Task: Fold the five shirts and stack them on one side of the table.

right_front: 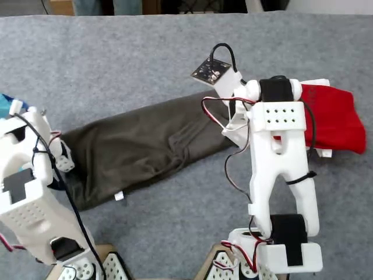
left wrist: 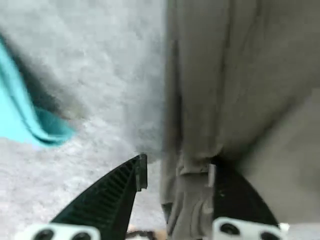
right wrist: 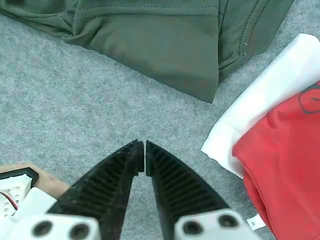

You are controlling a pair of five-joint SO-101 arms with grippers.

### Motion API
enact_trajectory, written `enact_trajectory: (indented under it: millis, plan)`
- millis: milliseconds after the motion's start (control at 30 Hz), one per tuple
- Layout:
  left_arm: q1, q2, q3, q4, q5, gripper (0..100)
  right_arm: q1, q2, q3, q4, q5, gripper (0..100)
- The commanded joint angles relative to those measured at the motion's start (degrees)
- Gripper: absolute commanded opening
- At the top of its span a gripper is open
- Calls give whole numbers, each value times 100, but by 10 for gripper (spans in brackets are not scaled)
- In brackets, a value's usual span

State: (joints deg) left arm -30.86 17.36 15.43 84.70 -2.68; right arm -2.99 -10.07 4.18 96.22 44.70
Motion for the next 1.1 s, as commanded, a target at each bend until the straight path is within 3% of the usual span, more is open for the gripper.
enact_trajectory:
  millis: [0, 133, 267, 567, 733, 1067]
  plan:
    - [84, -88, -787, 642, 141, 263, 35, -180, -13, -114, 62, 15]
    - [127, -88, -1473, 1187, 176, 263, 35, -180, -22, -202, 70, 15]
    - [48, -18, -1666, 1213, 185, 263, 35, -180, -13, -237, 70, 15]
    - [-57, 475, -752, -26, 668, 263, 35, -180, -13, -237, 70, 15]
    - [-48, 1213, -831, -105, 923, 262, 35, -180, -13, -237, 70, 15]
    - [-48, 1495, -1121, -105, 993, 28, 35, -189, -48, -237, 70, 15]
